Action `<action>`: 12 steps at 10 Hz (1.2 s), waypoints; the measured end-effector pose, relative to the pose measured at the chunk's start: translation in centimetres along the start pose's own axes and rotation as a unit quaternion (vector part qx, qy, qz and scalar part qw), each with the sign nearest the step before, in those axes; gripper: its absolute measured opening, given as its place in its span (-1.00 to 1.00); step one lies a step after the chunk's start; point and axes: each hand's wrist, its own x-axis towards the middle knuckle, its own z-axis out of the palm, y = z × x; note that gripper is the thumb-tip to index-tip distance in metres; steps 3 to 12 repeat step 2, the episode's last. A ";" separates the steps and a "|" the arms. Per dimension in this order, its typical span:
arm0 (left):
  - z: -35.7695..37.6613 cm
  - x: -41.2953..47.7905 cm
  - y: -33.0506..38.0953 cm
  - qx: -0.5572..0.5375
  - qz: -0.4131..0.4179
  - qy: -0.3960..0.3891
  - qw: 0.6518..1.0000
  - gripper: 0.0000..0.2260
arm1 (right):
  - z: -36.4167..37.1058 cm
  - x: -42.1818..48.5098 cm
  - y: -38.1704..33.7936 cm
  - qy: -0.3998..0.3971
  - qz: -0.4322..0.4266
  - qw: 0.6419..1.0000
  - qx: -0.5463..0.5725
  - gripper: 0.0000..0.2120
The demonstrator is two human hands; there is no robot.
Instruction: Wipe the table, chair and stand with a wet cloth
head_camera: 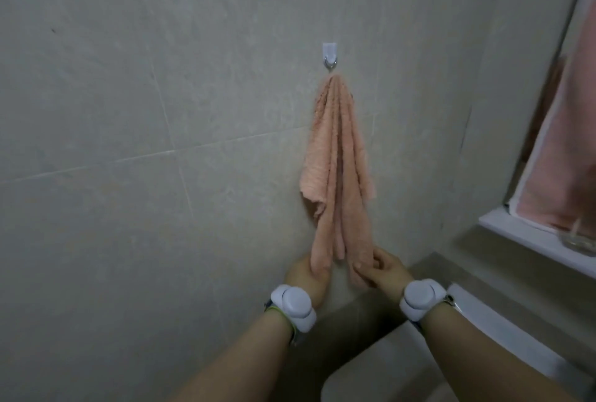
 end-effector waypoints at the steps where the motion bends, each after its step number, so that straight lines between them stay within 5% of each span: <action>1: 0.6 -0.4 -1.9 0.045 -0.038 -0.056 0.997 -0.73 | -0.7 -1.6 1.7 0.017 0.038 0.989 -0.141 -0.68; 2: 1.1 -0.8 -3.3 0.093 -0.064 -0.125 0.986 -0.72 | -0.6 -3.6 2.1 0.059 0.062 0.983 -0.165 -0.68; 12: 1.1 -0.8 -3.3 0.093 -0.064 -0.125 0.986 -0.72 | -0.6 -3.6 2.1 0.059 0.062 0.983 -0.165 -0.68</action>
